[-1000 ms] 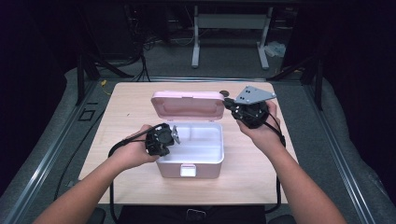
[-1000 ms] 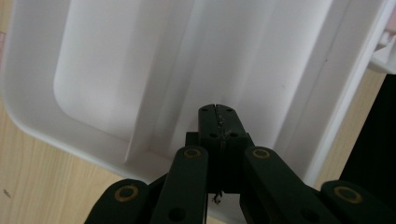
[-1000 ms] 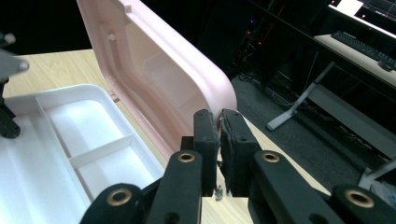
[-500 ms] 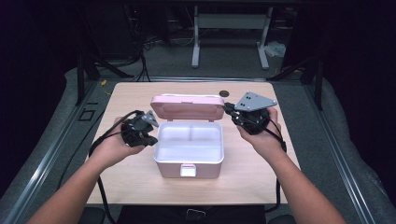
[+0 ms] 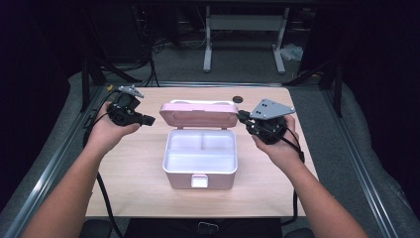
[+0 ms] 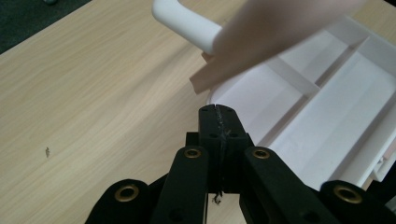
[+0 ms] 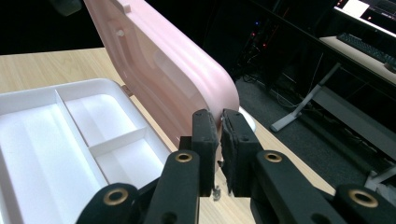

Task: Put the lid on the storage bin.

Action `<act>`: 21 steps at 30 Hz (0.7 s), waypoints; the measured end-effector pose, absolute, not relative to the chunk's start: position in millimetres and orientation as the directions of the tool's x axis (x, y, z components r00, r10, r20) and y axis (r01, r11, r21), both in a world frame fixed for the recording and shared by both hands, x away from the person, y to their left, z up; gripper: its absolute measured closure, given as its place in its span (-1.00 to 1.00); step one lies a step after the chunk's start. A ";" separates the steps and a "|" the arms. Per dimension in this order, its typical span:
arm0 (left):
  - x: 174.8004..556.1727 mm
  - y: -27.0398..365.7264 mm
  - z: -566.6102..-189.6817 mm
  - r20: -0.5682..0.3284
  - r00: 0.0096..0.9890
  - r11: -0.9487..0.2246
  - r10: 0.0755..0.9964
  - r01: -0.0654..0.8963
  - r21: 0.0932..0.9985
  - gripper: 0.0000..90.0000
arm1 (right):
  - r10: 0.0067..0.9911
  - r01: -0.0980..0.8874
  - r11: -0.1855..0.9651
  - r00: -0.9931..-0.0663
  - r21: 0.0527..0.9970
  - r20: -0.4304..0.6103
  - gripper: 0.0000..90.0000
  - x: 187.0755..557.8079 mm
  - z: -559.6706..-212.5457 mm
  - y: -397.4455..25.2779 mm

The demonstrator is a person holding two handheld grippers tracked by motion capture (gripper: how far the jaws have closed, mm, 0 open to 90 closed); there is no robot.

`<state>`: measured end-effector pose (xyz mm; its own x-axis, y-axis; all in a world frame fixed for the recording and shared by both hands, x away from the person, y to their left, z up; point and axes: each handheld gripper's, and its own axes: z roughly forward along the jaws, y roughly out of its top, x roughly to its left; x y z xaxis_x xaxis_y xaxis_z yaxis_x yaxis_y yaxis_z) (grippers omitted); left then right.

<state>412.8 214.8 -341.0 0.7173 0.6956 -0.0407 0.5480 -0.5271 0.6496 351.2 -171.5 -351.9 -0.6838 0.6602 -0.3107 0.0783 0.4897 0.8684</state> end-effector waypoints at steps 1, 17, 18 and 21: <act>415.3 213.9 -338.1 -0.040 0.716 -0.525 0.697 0.548 0.652 1.00 | 0.660 0.078 0.491 -0.684 0.868 -0.312 0.85 351.2 -351.9 -171.6; 434.8 185.4 -311.8 -0.034 0.727 -0.496 0.686 0.502 0.708 1.00 | 0.655 0.094 0.490 -0.696 0.866 -0.295 0.81 351.7 -352.6 -177.9; 434.5 185.5 -311.7 -0.036 0.728 -0.497 0.685 0.503 0.707 1.00 | 0.655 0.092 0.487 -0.696 0.868 -0.294 0.81 351.3 -352.3 -178.9; 433.7 185.5 -310.7 -0.044 0.734 -0.497 0.678 0.501 0.708 1.00 | 0.661 0.097 0.479 -0.694 0.872 -0.286 0.80 350.5 -352.1 -182.1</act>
<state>433.7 185.5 -310.7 0.7338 0.6779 -0.0439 0.5013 -0.4968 0.7084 350.5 -182.1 -352.1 -0.6938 0.6609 -0.2859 0.0968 0.4791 0.8724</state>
